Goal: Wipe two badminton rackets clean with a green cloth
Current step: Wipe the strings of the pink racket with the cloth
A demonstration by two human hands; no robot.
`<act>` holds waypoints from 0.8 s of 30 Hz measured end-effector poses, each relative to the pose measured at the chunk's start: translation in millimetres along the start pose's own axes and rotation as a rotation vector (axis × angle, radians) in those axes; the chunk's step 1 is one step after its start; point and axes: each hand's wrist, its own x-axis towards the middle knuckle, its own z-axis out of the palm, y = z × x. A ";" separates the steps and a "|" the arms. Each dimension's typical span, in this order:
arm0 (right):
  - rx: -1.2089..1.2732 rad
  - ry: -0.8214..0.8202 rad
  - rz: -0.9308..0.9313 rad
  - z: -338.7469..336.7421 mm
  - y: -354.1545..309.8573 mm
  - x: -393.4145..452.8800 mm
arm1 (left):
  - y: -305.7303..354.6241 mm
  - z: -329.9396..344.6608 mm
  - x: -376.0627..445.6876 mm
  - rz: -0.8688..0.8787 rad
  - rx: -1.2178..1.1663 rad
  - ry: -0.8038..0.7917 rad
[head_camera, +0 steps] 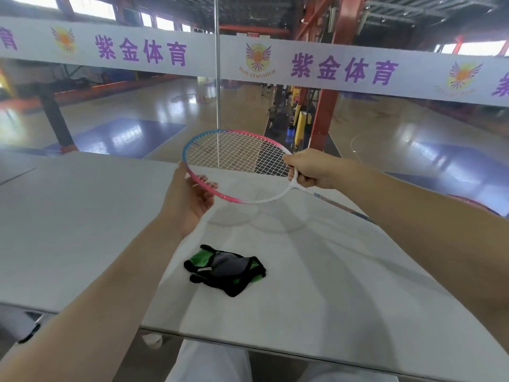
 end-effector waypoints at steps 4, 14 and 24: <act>0.147 0.097 0.012 4.8 -4.2 5.9 | -27.5 33.0 -24.8 -0.074 0.173 -0.138; 0.371 0.264 -0.023 15.4 -22.2 0.4 | -78.2 109.4 -80.2 -0.239 0.310 -0.375; 0.557 0.358 0.046 4.6 -14.7 -14.0 | -70.8 120.6 -115.6 -0.288 0.246 -0.348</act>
